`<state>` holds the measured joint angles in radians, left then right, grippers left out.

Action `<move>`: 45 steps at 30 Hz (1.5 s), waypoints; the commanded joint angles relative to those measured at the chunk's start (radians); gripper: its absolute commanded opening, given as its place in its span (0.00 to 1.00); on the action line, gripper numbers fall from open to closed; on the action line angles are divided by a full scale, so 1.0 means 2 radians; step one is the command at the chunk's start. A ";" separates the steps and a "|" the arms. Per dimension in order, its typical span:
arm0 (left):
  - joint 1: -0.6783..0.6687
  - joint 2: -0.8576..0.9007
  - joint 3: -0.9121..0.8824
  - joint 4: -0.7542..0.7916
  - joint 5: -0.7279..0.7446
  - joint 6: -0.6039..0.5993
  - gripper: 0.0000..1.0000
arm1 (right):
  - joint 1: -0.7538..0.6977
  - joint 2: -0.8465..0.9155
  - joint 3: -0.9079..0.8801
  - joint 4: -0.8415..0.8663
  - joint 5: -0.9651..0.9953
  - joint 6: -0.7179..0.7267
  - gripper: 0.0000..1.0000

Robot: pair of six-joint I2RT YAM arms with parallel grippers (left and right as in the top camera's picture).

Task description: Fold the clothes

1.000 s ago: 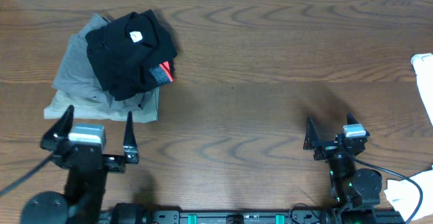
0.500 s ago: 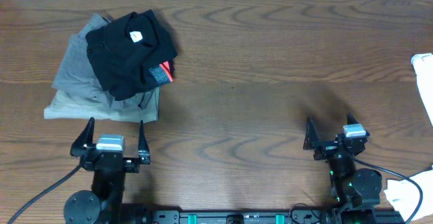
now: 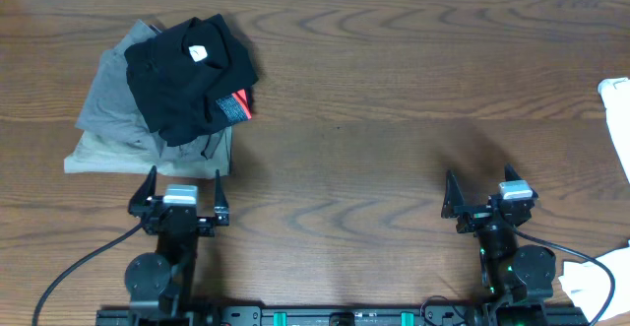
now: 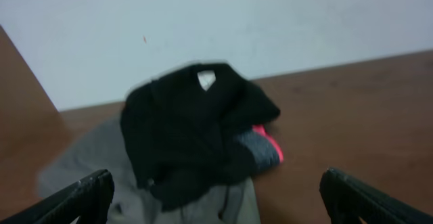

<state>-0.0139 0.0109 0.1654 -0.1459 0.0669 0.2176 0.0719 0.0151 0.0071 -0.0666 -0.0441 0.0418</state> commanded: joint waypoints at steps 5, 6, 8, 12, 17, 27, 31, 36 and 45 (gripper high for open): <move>0.002 -0.005 -0.082 0.067 -0.004 0.006 0.98 | 0.004 -0.001 -0.001 -0.002 0.005 0.006 0.99; 0.001 -0.005 -0.081 0.054 -0.004 0.006 0.98 | 0.004 -0.001 -0.001 -0.002 0.005 0.006 0.99; 0.000 -0.005 -0.081 0.049 -0.004 0.006 0.98 | 0.004 -0.001 -0.001 -0.002 0.005 0.006 0.99; 0.000 -0.005 -0.081 0.041 -0.004 0.006 0.98 | 0.004 -0.001 -0.001 -0.002 0.005 0.006 0.99; 0.000 -0.003 -0.081 0.041 -0.004 0.006 0.98 | 0.004 -0.001 -0.001 -0.002 0.005 0.006 0.99; 0.000 -0.003 -0.081 0.041 -0.004 0.006 0.98 | 0.004 -0.001 -0.001 -0.002 0.005 0.006 0.99; 0.000 -0.003 -0.081 0.041 -0.004 0.006 0.98 | 0.004 -0.001 -0.001 -0.002 0.005 0.006 0.99; 0.000 -0.003 -0.081 0.041 -0.004 0.006 0.98 | 0.004 -0.001 -0.001 -0.002 0.005 0.006 0.99; 0.000 -0.003 -0.081 0.041 -0.004 0.006 0.98 | 0.004 -0.001 -0.001 -0.002 0.005 0.006 0.99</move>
<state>-0.0139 0.0113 0.0216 -0.0311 0.0628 0.2180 0.0719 0.0154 0.0071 -0.0666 -0.0441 0.0418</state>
